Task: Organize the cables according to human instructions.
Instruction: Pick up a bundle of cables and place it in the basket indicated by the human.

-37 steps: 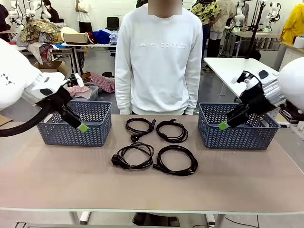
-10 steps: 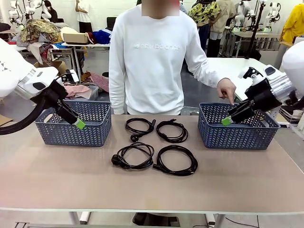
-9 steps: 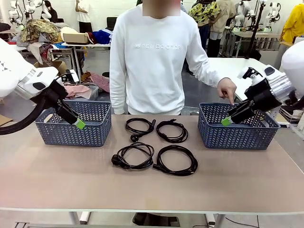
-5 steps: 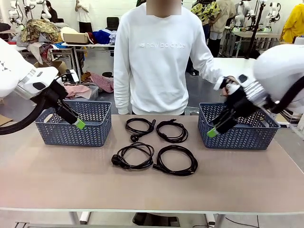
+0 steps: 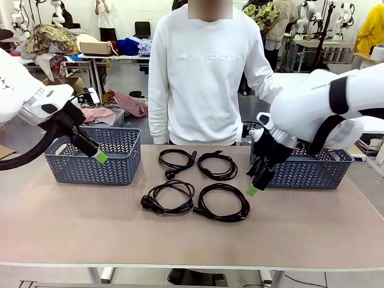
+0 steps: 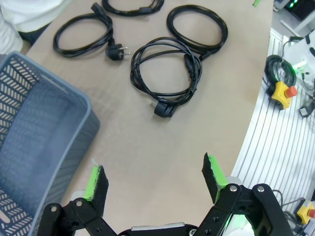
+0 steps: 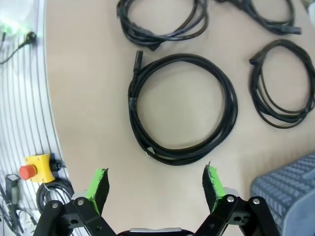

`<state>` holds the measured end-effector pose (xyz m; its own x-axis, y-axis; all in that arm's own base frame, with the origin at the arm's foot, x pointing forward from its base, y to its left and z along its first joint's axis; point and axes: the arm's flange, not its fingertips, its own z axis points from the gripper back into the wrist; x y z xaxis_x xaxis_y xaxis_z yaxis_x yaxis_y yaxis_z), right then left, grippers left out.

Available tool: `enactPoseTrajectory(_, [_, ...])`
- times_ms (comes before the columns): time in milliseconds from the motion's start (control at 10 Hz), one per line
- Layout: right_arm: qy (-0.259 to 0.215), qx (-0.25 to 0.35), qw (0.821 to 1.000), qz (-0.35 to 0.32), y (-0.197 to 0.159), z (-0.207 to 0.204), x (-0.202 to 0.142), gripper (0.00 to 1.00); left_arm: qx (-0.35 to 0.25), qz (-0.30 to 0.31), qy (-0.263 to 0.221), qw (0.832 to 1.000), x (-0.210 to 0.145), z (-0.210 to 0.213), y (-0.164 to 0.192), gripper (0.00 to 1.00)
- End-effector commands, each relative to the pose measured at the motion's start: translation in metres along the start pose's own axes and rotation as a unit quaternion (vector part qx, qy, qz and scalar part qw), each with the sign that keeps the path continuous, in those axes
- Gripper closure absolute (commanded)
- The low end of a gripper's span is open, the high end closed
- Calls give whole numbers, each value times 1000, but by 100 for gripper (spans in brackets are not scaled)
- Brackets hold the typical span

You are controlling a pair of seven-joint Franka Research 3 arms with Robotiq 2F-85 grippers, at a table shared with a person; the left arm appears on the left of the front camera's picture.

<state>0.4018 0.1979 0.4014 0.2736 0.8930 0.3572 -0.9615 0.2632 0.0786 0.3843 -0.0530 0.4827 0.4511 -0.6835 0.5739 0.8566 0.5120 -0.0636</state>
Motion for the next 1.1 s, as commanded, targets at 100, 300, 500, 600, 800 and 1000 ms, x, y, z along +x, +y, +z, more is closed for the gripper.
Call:
enactPoseTrajectory(100, [24,-12,1000,-4,-6,-9,9,0,-9,-7,-12,1000,-2,-1,2,0])
enactPoseTrajectory(300, [16,5,1000,7,0,-13,4,0,-9,-7,-12,1000,-2,-1,2,0])
enactPoseTrajectory(500, [16,5,1000,7,0,-13,4,0,-9,-7,-12,1000,-2,-1,2,0])
enactPoseTrajectory(600, [16,5,1000,7,0,-13,4,0,-9,-7,-12,1000,-2,-1,2,0])
enactPoseTrajectory(800, [16,3,1000,5,-1,-13,4,0,-9,-7,-12,1000,-2,-1,2,0])
enactPoseTrajectory(1000, [27,-1,1000,7,3,-28,21,0,-9,-7,-12,1000,-2,-1,2,0])
